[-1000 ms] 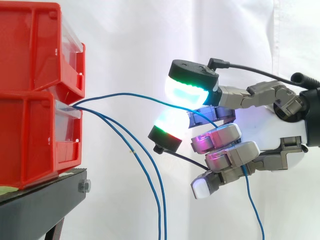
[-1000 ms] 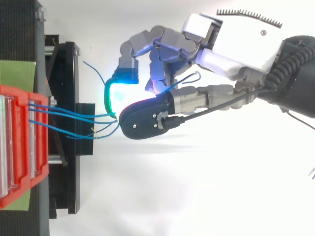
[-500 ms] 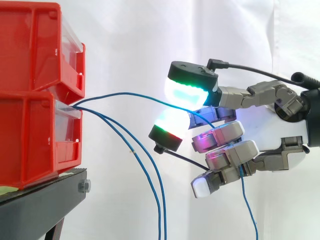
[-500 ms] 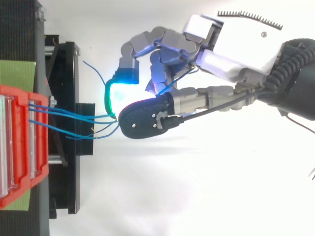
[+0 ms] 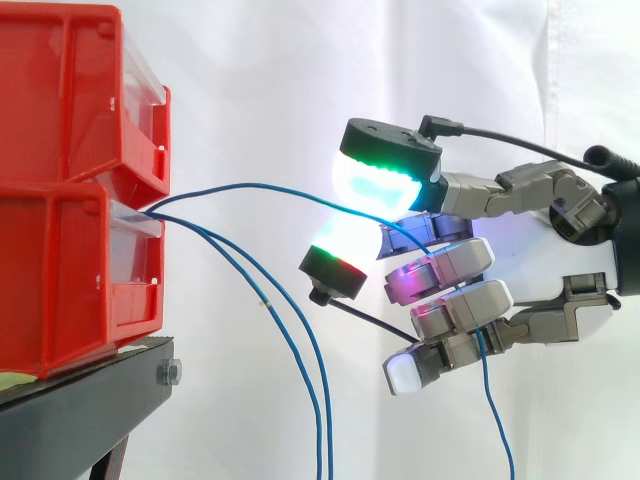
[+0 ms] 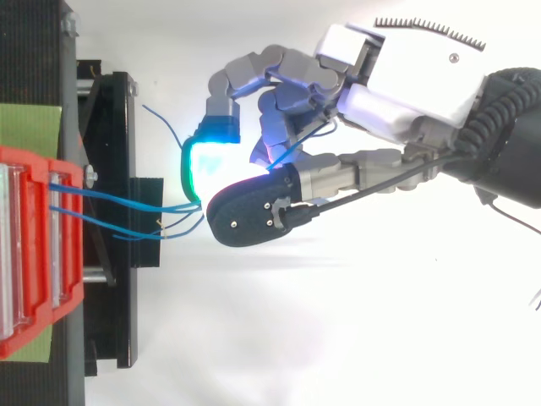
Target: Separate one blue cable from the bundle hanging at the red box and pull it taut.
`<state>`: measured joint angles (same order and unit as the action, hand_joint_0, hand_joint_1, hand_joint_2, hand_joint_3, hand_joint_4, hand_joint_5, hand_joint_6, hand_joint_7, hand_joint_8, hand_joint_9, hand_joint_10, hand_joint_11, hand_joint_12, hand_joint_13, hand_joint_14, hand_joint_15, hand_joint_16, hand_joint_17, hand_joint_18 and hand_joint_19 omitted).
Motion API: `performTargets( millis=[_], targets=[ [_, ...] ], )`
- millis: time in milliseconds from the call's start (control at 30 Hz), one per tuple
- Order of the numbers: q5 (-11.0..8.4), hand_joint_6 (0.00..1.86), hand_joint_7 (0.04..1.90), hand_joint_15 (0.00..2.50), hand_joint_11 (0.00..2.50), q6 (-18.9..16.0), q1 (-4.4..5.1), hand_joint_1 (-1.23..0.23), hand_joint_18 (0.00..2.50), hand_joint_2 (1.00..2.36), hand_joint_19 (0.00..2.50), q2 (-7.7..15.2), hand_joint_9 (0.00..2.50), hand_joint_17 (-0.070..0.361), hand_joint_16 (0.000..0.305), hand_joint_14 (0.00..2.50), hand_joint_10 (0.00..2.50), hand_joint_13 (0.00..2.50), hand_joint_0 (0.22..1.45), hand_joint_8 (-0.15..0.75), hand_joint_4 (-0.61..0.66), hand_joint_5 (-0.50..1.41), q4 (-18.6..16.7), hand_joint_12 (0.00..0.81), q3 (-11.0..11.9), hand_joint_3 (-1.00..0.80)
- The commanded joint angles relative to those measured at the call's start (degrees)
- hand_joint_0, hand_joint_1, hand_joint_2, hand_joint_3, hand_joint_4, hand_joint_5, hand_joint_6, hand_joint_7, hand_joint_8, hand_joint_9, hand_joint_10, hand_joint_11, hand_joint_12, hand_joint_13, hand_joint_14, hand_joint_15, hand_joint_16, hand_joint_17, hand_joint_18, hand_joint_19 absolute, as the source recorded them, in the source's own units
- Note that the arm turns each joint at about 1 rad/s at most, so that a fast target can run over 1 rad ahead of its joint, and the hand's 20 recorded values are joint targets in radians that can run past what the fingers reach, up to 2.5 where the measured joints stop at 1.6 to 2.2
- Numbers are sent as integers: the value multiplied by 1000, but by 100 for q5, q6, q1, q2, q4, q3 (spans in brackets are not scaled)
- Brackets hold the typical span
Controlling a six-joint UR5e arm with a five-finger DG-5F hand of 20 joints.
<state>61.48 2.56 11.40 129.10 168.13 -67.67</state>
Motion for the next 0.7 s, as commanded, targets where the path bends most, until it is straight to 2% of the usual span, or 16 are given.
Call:
performTargets(
  millis=[0,133,167,233,267,333,400,467,667],
  targets=[
    [13,897,1097,1243,917,-1,2,-793,765,1000,714,1,611,103,46,911,1969,978,602,250,87,-192,0,314,-1,-500],
    [13,896,1117,1264,912,-1,11,-817,772,1000,716,1,619,102,45,885,1972,989,636,242,88,-189,0,305,-1,-500],
    [-4,897,1137,1267,913,-1,20,-804,780,1000,708,1,621,101,45,888,1982,990,677,239,90,-187,0,302,-1,-500],
    [-4,897,1204,1244,899,8,20,-788,787,1001,711,1,632,101,45,917,2002,1002,694,244,84,-185,0,308,-1,-483],
    [-4,894,1275,1260,902,-1,28,-779,789,1007,715,1,632,100,45,927,2007,999,694,238,77,-186,0,304,-1,-416],
    [-4,907,1241,1267,901,-1,28,-742,787,1011,716,1,638,100,44,940,2013,995,674,246,81,-189,-9,302,-1,-356],
    [-4,911,1175,1241,907,-1,37,-676,777,1007,722,1,644,101,45,979,2012,979,635,251,88,-188,-9,309,-1,-400],
    [-4,897,1195,1236,917,-1,37,-603,773,1000,724,1,660,101,45,982,2004,977,602,251,100,-182,-9,309,-1,-491],
    [-13,881,1225,1209,916,8,37,-559,778,1000,719,1,678,104,46,1016,2047,976,559,260,115,-176,0,317,-1,-500]
  ],
)
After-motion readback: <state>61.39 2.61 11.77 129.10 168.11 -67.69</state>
